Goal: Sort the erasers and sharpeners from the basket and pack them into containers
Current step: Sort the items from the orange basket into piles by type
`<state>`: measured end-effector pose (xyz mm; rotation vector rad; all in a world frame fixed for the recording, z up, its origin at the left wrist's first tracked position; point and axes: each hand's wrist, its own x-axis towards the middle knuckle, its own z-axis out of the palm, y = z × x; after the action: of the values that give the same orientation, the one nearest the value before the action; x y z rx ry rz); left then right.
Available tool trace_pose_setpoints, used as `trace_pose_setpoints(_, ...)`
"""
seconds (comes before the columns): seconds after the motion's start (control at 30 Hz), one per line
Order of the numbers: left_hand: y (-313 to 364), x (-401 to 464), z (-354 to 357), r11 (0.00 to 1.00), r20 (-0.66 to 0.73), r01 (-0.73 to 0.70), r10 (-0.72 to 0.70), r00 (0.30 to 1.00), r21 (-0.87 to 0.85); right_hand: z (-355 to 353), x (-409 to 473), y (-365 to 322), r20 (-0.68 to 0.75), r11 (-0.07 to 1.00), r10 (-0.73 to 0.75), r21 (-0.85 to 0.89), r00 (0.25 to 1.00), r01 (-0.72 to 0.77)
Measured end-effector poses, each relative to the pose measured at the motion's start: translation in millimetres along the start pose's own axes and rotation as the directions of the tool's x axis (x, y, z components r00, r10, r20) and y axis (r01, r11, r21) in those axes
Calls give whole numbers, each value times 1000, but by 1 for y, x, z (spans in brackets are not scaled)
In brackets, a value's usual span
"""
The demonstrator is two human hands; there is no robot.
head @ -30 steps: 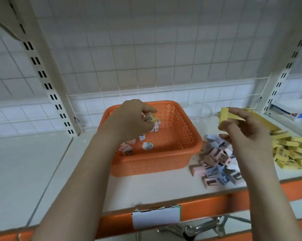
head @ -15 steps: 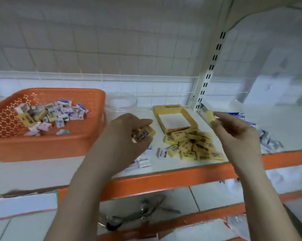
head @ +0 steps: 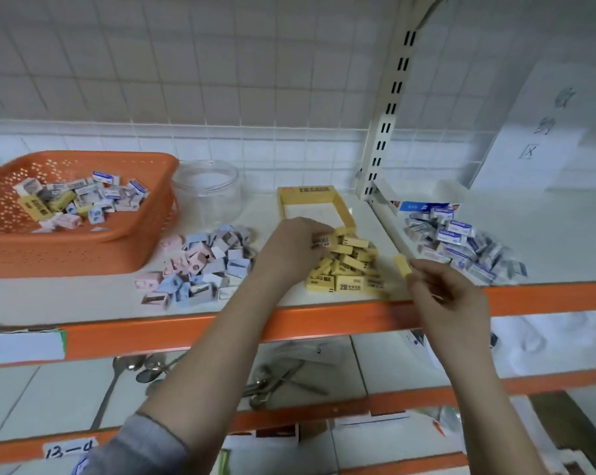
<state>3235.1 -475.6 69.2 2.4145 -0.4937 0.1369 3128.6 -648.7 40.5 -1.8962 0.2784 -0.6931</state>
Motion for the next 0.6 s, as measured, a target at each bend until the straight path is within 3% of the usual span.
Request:
trace_pose_setpoints(0.23,-15,6,9,1000,-63,-12,12,998,5,9,1,11,35,1000,-14,-4,999,14)
trace_pose_setpoints(0.47,-44,-57,11,987,-347,-160,156,925,18,52,55,-9,226,945,-239,-172,944,280)
trace_pose_setpoints(0.6,-57,-84,32,985,-414,-102,153,898,142,71,70,-8,288,929,-216,-235,933,287)
